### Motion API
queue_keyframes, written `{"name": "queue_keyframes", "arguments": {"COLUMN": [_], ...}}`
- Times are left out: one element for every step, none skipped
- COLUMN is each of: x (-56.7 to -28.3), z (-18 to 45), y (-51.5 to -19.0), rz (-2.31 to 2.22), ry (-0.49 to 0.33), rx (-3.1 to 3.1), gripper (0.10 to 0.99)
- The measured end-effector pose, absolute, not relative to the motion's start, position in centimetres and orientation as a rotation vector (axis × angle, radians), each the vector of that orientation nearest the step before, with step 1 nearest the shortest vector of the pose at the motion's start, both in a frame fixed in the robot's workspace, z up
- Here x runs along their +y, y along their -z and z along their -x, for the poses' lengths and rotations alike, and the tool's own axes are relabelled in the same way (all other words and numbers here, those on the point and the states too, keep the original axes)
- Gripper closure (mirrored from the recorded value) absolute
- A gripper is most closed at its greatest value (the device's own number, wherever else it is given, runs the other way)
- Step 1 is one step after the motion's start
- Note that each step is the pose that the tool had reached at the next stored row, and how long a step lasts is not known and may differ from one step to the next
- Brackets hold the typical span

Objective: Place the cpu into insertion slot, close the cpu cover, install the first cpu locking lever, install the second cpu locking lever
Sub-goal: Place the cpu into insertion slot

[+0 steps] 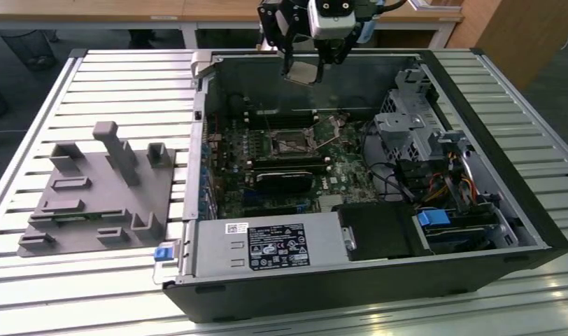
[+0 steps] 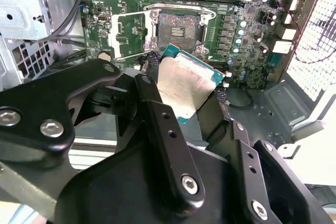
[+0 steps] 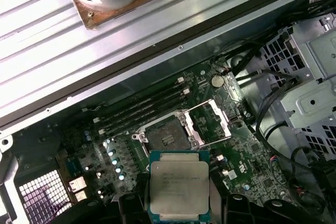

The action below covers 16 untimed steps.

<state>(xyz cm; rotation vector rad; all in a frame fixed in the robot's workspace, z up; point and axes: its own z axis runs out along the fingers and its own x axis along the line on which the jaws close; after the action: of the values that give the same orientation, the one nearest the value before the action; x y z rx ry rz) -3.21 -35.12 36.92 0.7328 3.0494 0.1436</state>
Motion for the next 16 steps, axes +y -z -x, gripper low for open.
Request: {"name": "queue_keyframes", "arguments": {"x": [-35.12,-35.12,-35.12,-35.12,-35.12,-35.12,-35.12,-35.12,-35.12,-35.12,-35.12,-35.12,-35.12,-35.12,-35.12,-35.12], "z": [3.21,3.21,3.21,3.21,3.21,3.21,3.21,3.21,3.21,3.21,3.21,3.21,3.21,3.21,3.21,3.21], "y": [-36.92,-36.91,-36.91,-36.91,-36.9,-36.9,-36.9,-36.89,-36.88,-36.88,-36.87,-36.87,-36.86,-36.86,-36.85,-36.85], "rz": [-0.744,-0.755,-0.766,-0.777,-0.789,-0.799,-0.81,-0.821,-0.833,-0.844,-0.856,-0.867,-0.879,-0.89,-0.901,-0.912], "ry": [-0.144,-0.144,-0.143,-0.143,-0.143,-0.143,-0.143,-0.143,-0.143,-0.143,-0.143,-0.143,-0.143,-0.143,-0.143,-0.143], "rx": [3.046,3.043,3.04,3.037,3.034,3.031,3.027,3.024,3.02,3.017,3.013,3.01,3.006,3.002,2.999,2.995], "gripper": [0.545,0.545,0.545,0.545,0.545,0.545,0.545,0.545,0.545,0.545,0.545,0.545,0.545,0.545,0.545,0.545]}}
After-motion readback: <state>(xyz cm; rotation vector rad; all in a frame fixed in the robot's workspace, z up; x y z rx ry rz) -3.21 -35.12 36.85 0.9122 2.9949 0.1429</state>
